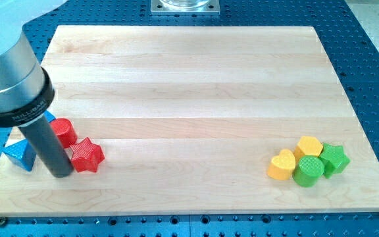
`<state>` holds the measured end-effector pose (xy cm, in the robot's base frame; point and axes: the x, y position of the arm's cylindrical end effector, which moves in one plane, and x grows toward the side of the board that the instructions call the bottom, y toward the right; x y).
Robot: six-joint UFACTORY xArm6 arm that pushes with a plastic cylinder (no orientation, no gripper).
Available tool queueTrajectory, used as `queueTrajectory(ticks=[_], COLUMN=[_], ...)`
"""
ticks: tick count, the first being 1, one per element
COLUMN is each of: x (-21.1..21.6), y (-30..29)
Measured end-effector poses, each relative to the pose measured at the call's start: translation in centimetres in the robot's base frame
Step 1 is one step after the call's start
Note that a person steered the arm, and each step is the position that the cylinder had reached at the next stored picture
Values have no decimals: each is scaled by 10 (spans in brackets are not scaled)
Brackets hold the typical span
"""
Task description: Place the red star vertically above the green star
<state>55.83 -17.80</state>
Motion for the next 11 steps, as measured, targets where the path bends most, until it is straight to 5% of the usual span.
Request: queueTrajectory(ticks=[2,3,4,5,6,7,11], x=[-61,-60,-114,-142,-126,-176,-152], y=[178,171,264,291,239,235,377])
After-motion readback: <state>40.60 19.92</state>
